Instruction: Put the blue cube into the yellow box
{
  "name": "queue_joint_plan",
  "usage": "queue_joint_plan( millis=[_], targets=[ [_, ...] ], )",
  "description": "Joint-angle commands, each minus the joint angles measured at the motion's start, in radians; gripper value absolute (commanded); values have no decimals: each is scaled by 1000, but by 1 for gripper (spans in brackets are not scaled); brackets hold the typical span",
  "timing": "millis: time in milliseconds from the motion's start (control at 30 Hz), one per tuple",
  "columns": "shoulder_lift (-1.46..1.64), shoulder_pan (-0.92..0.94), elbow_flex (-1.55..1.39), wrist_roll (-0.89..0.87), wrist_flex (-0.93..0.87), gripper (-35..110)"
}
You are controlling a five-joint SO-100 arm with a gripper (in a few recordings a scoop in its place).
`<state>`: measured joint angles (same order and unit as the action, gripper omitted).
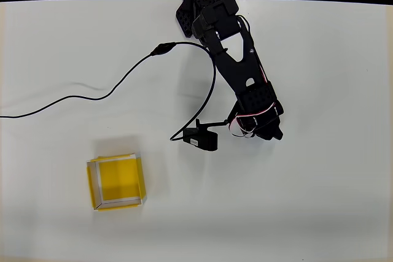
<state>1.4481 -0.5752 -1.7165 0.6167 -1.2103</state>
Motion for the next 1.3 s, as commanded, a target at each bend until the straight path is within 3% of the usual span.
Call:
queue_joint_plan(
  millis=[0,433,1000,1267],
  targets=[
    [26,-26,86,-3,-14,44],
    [-75,-67,120,-28,12,42],
    [-118,-114,121,-64,26,18],
    [-54,-34,103,43,12,12]
  ],
)
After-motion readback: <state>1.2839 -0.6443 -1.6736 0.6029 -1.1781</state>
